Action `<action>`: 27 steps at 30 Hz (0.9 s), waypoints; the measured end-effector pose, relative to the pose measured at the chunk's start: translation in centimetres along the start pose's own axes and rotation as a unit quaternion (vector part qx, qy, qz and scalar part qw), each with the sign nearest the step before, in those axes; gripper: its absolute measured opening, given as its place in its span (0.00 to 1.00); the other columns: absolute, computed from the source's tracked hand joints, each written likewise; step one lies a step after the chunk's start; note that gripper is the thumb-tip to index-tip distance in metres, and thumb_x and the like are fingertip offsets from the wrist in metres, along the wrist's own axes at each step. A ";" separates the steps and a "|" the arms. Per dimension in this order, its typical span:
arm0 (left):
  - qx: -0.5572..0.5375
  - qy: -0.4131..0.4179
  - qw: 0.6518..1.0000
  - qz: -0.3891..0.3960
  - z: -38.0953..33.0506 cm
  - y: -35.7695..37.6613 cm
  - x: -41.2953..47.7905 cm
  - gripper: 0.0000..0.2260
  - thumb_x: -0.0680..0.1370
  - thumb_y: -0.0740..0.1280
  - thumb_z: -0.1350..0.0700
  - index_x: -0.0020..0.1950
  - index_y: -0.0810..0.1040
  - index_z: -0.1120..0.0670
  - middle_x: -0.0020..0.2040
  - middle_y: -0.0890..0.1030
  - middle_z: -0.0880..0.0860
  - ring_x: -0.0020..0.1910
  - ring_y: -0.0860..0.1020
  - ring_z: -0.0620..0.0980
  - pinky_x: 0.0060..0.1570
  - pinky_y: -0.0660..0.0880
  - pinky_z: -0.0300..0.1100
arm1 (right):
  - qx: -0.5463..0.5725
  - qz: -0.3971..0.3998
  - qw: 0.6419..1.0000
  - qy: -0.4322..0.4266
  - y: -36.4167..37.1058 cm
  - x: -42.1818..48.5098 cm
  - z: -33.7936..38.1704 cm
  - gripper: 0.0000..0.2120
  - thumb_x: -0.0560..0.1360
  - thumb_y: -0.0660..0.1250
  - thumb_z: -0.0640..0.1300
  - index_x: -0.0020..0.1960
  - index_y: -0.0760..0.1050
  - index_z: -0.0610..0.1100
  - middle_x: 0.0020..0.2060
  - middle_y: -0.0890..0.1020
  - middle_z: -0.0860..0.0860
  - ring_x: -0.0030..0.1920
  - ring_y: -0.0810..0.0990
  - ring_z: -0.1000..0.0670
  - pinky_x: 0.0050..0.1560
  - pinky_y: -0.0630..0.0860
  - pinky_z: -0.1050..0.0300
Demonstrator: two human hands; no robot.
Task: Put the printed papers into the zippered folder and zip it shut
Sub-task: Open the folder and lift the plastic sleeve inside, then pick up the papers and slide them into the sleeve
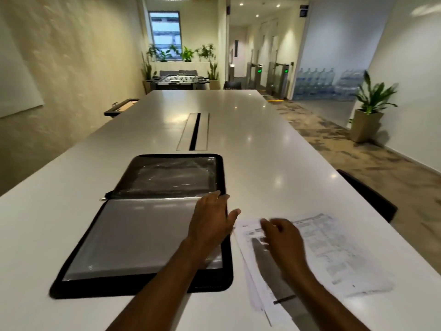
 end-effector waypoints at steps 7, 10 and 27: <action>0.010 0.085 0.985 0.149 -7.7 6.2 2.9 0.29 0.79 0.62 0.44 0.75 0.61 0.57 0.74 0.64 0.58 0.72 0.61 0.57 0.71 0.59 0.48 | 0.105 -0.054 0.971 0.209 -12.4 -5.5 -6.3 0.17 0.74 0.72 0.45 0.41 0.78 0.30 0.39 0.82 0.34 0.40 0.82 0.38 0.50 0.80 0.36; 0.038 0.065 0.979 0.191 -8.8 8.4 3.0 0.28 0.77 0.61 0.40 0.69 0.66 0.58 0.66 0.71 0.58 0.65 0.68 0.59 0.63 0.68 0.51 | 0.223 -0.030 0.936 0.271 -12.7 -8.0 -7.0 0.12 0.75 0.70 0.40 0.45 0.77 0.30 0.34 0.76 0.36 0.24 0.73 0.46 0.27 0.68 0.55; -0.456 -0.084 0.874 0.144 -7.6 5.9 3.3 0.06 0.76 0.70 0.56 0.44 0.81 0.59 0.40 0.84 0.54 0.40 0.83 0.53 0.38 0.76 0.41 | 0.217 -0.132 0.950 0.181 -13.2 -4.1 -7.5 0.15 0.73 0.73 0.49 0.48 0.74 0.38 0.36 0.77 0.42 0.31 0.79 0.49 0.37 0.77 0.57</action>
Point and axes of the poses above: each hand's wrist, its own x-axis towards the middle knuckle, its own y-axis out of the palm, z = x × y, the point moved 2 cm from there along x, towards the middle knuckle
